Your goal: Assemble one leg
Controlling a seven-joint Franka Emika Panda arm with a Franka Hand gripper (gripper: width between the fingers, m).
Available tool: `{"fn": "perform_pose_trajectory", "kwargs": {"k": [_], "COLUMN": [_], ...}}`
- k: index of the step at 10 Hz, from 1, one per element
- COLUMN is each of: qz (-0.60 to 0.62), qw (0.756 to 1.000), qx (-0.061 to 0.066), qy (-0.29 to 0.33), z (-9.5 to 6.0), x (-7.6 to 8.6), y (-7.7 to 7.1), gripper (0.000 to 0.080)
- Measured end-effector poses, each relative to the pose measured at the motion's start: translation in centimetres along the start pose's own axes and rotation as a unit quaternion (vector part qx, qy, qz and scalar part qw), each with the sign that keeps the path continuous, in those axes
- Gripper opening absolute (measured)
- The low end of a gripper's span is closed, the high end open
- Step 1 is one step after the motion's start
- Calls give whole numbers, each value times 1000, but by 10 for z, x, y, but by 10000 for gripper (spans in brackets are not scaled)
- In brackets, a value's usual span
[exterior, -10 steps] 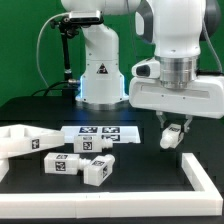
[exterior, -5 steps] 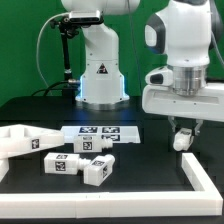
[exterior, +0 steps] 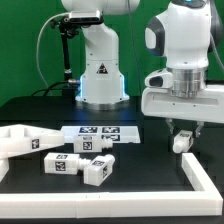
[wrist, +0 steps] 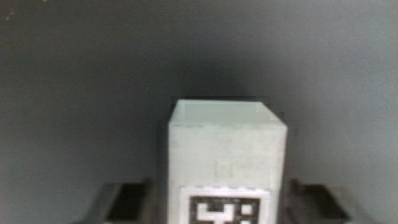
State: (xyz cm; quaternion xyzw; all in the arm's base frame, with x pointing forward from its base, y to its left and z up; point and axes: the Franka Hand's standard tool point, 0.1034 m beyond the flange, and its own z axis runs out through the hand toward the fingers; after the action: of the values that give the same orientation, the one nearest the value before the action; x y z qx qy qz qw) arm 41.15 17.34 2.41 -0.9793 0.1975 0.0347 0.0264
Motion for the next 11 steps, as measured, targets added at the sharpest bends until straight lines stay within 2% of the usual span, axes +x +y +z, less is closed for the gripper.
{"fn": "perform_pose_trajectory", "kwargs": {"k": [1, 2, 4, 5, 8, 9, 10, 11], "qz": [-21, -35, -50, -42, -39, -54, -64, -60], "qw": [1000, 999, 999, 999, 999, 998, 998, 998], "qx": [5, 8, 15, 21, 21, 18, 8, 1], "qy": [1, 1, -3, 13, 13, 9, -4, -15], "z": [-18, -38, -65, -78, -78, -73, -55, -53], "x": [21, 43, 76, 100, 101, 102, 111, 129], "y": [16, 33, 47, 53, 52, 57, 77, 89], "gripper": [539, 615, 645, 645, 649, 649, 649, 649]}}
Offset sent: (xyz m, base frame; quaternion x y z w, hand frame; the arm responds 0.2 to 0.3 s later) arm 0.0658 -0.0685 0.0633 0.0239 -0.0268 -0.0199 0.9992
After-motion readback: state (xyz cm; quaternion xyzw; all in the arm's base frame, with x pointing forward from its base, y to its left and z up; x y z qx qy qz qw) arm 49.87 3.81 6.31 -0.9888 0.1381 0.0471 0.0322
